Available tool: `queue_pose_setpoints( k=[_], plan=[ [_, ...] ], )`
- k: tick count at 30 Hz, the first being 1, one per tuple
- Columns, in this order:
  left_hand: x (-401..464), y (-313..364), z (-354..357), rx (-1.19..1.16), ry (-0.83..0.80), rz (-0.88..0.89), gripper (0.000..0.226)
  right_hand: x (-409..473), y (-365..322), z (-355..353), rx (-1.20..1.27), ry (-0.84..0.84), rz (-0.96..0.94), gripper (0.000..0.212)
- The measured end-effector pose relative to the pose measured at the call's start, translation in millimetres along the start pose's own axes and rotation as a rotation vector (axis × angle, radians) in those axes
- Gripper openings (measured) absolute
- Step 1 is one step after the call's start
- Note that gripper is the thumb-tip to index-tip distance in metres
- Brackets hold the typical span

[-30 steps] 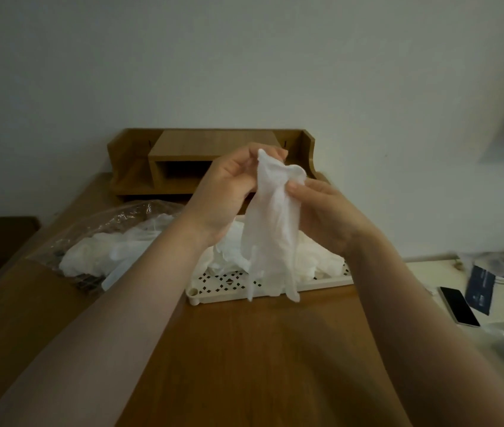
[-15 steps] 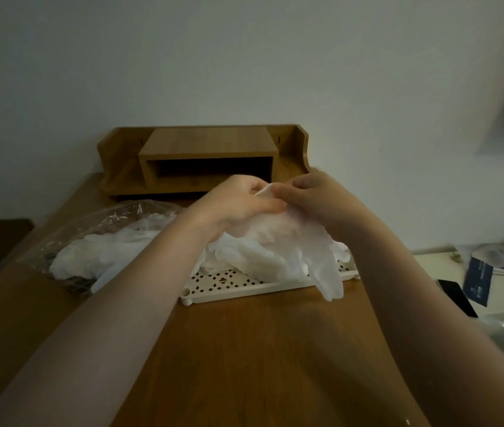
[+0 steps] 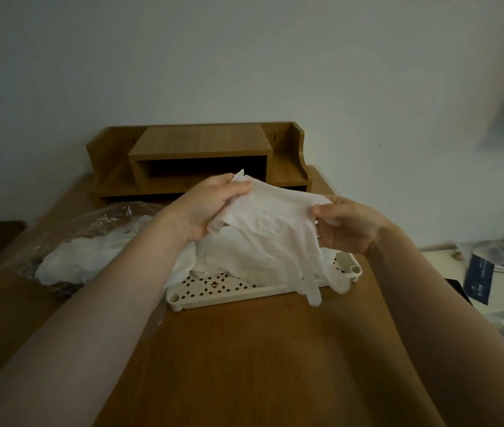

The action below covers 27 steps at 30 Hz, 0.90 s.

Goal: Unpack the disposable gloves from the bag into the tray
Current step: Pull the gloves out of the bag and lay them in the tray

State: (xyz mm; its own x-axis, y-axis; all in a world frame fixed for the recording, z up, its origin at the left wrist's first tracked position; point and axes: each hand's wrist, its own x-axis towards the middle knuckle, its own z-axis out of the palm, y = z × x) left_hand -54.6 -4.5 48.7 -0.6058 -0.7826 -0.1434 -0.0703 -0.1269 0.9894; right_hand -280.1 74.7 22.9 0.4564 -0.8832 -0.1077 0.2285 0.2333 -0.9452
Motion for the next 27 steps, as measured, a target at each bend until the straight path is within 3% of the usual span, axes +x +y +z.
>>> queue_pose_setpoints(
  k=[2,4,7,12,15,17,20,23,27],
  plan=[
    [7.2,-1.4,0.6,0.025,0.03,0.041,0.029,-2.8,-2.7,-8.3,0.075,0.101,0.018,0.052],
    [14.5,-2.6,1.2,0.032,0.054,0.072,0.026,-3.1,-7.3,-10.0,-0.014,0.32,0.041,0.033],
    [32.7,-2.2,2.0,0.13,0.101,0.092,0.016,7.2,-6.3,-17.6,-0.587,0.824,-0.067,0.022],
    [69.3,1.4,-1.5,0.336,0.233,0.162,0.01,40.2,-23.3,-36.2,-0.824,1.042,-0.337,0.013],
    [82.3,7.7,-10.1,0.421,0.31,0.284,0.006,48.3,-38.5,-45.8,-1.047,0.995,-0.478,0.003],
    [81.5,8.5,-18.5,0.477,0.285,0.312,0.013,45.1,-39.4,-47.6,-1.14,0.854,-0.499,0.003],
    [69.1,-1.5,-29.9,0.618,0.119,0.278,0.01,36.5,-22.2,-46.5,-1.309,0.632,-0.387,0.003],
    [56.5,-17.5,-35.1,0.976,-0.054,0.19,0.008,27.6,4.7,-41.6,-1.547,0.483,-0.183,0.015],
    [43.3,-27.8,-30.8,1.344,-0.112,0.151,0.014,17.9,23.2,-23.9,-1.629,0.366,-0.073,0.026]
  ],
)
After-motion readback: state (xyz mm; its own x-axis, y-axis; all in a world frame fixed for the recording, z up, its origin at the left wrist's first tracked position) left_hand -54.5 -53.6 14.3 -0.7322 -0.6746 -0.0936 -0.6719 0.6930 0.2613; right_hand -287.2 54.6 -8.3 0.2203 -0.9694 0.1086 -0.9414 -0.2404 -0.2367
